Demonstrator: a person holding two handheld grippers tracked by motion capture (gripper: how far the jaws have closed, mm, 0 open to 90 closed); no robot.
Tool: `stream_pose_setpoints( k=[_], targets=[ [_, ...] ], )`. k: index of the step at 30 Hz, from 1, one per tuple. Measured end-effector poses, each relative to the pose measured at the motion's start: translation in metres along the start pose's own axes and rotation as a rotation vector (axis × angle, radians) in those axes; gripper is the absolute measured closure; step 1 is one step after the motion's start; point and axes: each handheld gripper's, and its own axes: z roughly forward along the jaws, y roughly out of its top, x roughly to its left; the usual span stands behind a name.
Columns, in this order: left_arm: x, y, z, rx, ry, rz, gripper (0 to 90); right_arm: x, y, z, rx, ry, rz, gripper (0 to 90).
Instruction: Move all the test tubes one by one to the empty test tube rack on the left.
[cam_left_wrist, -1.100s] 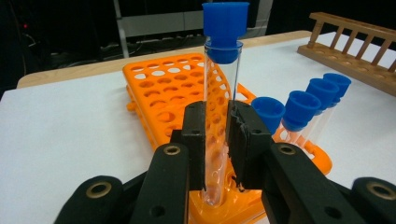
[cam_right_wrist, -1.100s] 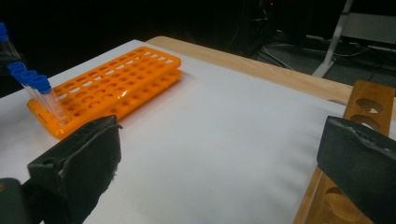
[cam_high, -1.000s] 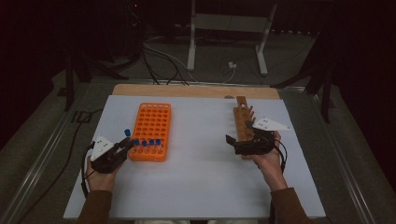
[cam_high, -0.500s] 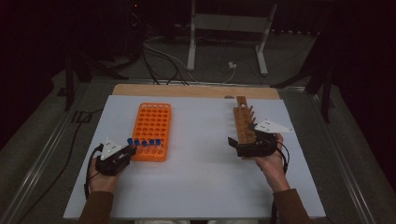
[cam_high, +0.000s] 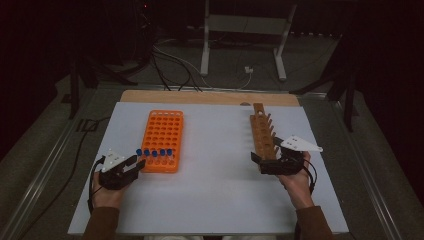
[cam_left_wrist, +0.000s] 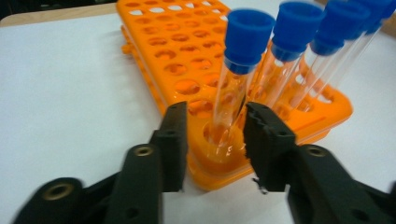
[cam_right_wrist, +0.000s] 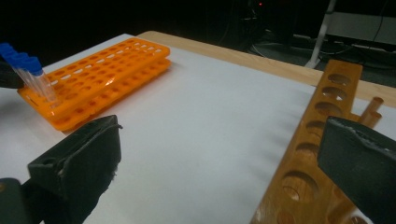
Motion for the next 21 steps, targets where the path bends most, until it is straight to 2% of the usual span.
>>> stream_pose_setpoints(
  k=[6,10,13,15,18,21],
  targets=[
    [0.004,0.003,-0.026,-0.112,-0.009,-0.040,45.9,-0.004,-0.011,-0.015,-0.027,-0.013,0.004,0.0],
    [0.002,0.004,-0.041,-0.178,-0.001,-0.051,32.2,-0.006,-0.020,-0.023,-0.040,-0.023,0.010,0.0],
    [0.001,0.004,-0.050,-0.205,0.016,-0.059,19.2,-0.009,-0.026,-0.027,-0.055,-0.034,0.020,0.0],
    [0.000,0.004,-0.055,-0.220,0.016,-0.068,14.0,-0.012,-0.029,-0.031,-0.072,-0.043,0.031,0.0],
    [-0.002,0.004,-0.057,-0.211,0.038,-0.079,3.1,-0.015,-0.032,-0.037,-0.100,-0.055,0.044,0.0],
    [-0.003,0.004,-0.060,-0.230,0.039,-0.068,0.6,-0.015,-0.038,-0.042,-0.129,-0.075,0.054,0.0]
  ],
)
